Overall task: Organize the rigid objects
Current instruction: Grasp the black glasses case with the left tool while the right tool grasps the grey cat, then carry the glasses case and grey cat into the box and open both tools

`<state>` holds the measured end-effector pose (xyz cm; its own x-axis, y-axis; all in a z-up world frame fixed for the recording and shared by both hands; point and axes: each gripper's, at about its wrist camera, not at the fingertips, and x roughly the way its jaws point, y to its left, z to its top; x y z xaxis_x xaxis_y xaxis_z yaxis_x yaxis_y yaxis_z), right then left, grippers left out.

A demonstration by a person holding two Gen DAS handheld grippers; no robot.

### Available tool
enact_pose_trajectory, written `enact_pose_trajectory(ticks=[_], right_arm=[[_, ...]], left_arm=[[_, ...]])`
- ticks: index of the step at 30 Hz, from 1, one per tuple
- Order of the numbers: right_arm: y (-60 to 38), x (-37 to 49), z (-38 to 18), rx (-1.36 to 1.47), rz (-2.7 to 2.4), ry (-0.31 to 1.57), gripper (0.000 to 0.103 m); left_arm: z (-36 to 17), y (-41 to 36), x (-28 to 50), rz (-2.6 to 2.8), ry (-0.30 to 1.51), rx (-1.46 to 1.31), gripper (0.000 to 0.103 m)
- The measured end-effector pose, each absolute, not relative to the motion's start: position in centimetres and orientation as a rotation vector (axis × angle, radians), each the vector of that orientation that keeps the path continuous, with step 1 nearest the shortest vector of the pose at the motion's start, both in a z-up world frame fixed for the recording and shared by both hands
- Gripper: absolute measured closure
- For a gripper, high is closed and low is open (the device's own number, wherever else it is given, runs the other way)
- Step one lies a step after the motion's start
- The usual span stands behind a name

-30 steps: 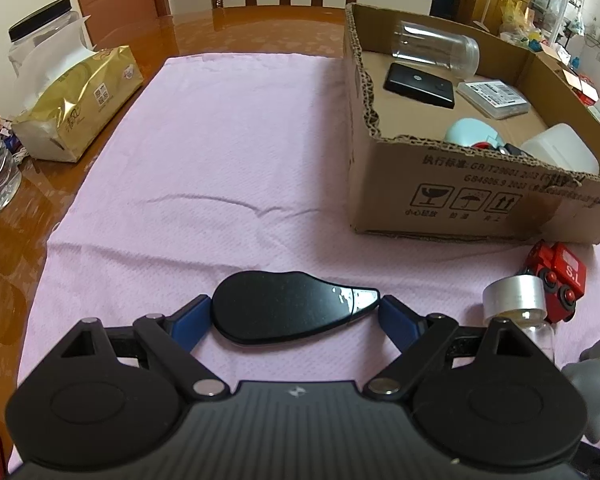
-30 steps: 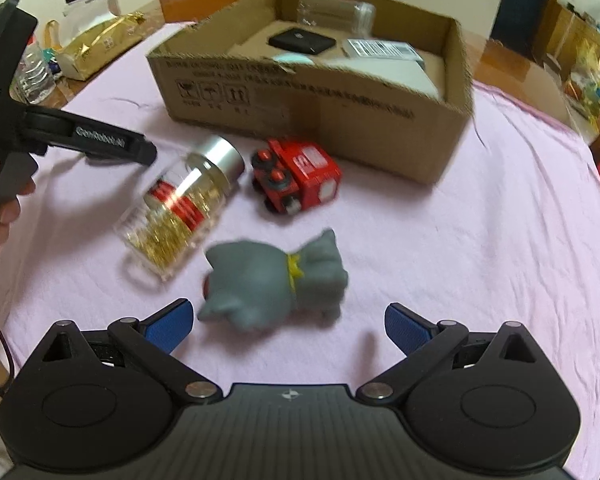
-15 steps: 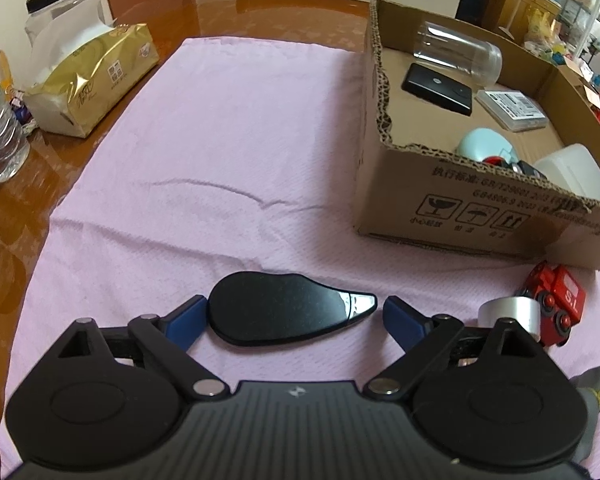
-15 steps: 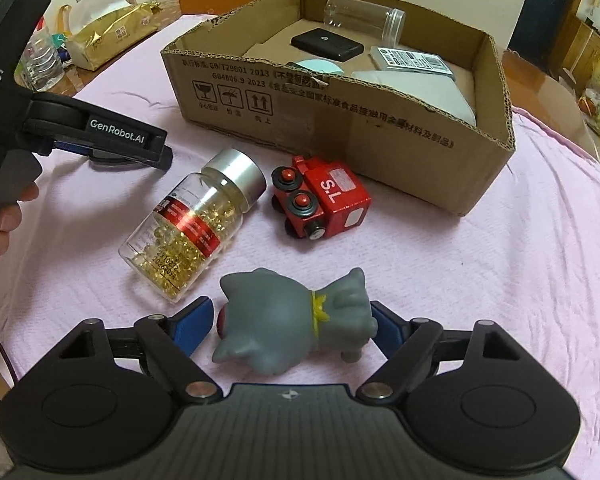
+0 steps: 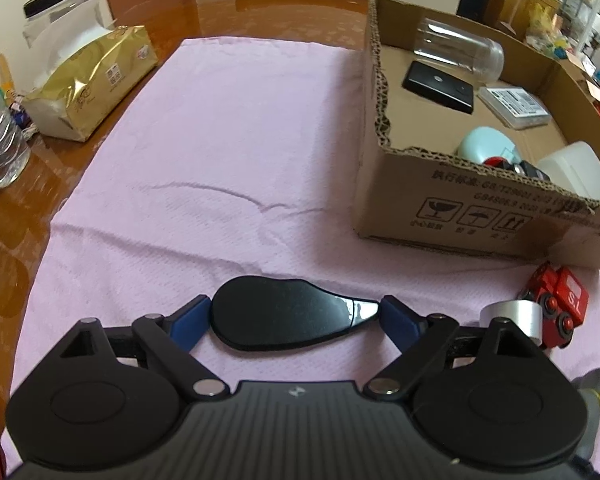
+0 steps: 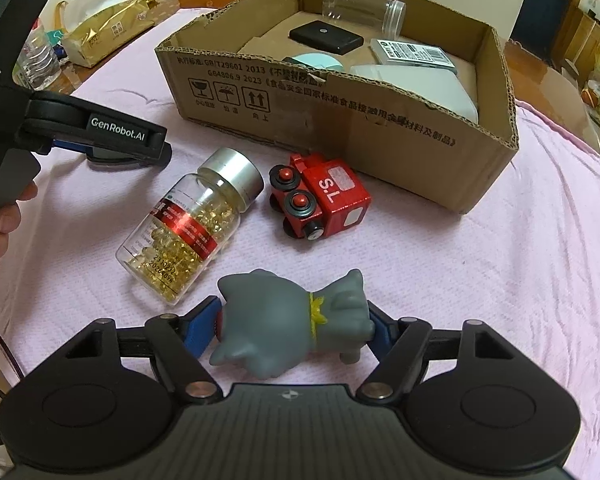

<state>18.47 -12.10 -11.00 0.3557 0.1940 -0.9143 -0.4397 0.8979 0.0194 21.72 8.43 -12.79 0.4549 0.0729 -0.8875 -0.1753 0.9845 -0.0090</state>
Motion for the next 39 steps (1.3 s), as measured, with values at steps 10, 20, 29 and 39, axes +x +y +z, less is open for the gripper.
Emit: enact_pose_trajectory(ticks=[10, 20, 29, 39], right_arm=[[-12.5, 18.3, -10.3, -0.268, 0.445, 1.143, 0.026], [-14.0, 18.8, -6.7, -0.275, 0.51, 1.085, 0.026], [-15.7, 21.2, -2.5, -0.243, 0.509, 0.978, 0.026], [-16.8, 23.8, -0.6, -0.254, 0.452, 0.899, 0.026]], left_arm=[[-11.0, 8.5, 21.3, 0.04, 1.094, -0.006, 0.014], [-4.1, 6.4, 19.6, -0.165, 0.998, 0.111, 0.014], [-0.2, 3.5, 24.7, -0.257, 0.848, 0.137, 0.014], [-4.4, 2.3, 32.3, -0.184, 0.878, 0.112, 0.013]])
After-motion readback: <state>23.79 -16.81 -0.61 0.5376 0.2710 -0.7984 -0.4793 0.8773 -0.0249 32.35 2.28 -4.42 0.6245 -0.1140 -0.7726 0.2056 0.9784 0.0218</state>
